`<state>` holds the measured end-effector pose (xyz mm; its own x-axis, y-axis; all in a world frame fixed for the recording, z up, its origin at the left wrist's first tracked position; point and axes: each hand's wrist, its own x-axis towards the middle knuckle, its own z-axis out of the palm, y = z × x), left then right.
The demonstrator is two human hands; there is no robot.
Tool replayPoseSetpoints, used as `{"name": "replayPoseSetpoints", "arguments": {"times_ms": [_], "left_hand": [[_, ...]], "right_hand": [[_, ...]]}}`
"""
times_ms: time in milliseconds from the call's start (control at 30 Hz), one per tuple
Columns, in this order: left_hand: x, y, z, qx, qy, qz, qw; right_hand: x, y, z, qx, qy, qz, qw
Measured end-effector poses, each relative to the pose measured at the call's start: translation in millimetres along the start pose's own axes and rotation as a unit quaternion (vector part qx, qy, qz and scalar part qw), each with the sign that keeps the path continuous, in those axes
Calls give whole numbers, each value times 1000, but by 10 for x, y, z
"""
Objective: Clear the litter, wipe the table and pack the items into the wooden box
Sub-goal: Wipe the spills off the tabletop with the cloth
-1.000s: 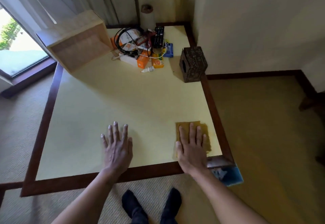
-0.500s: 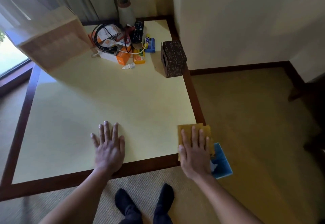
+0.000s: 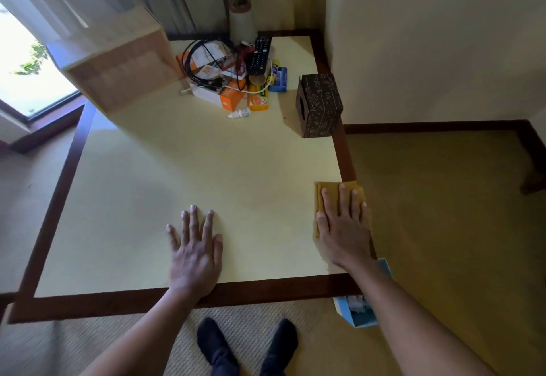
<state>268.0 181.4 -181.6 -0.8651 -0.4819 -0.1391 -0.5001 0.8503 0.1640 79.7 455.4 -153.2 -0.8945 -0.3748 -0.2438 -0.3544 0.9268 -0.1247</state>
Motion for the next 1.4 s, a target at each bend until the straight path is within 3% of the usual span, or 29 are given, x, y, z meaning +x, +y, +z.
{"name": "replayPoseSetpoints", "arguments": {"times_ms": [267,467,533,667,867,1000,1133,1333,1400], "left_hand": [[-13,2,-20,-20,5,7,1000],[-1,8,-48,-19,0,5,1000],[8,19,-52,-11,-8,6,1000],[26,9,-63,-10,-18,4,1000],[21,-32,-34,-14,-13,15,1000],[4,-47,-27,-12,-9,21,1000],[-3,-50,-57,-14,-20,19,1000],[18,-24,-83,-21,-32,14,999],[24,-12,-84,-21,-33,10,999]], "right_hand": [[1138,-187,-126,19,14,56,998],[60,-717,136,32,-2,-86,996],[-20,-862,184,36,-10,-88,995],[654,-1103,63,18,-12,-101,995],[1875,-1489,-128,12,-18,-64,998],[2217,-1626,-225,43,-3,-23,999],[1585,-1558,-41,53,10,-30,998],[-331,-1072,198,20,-49,-207,977],[-318,-748,158,-2,-41,-178,983]]}}
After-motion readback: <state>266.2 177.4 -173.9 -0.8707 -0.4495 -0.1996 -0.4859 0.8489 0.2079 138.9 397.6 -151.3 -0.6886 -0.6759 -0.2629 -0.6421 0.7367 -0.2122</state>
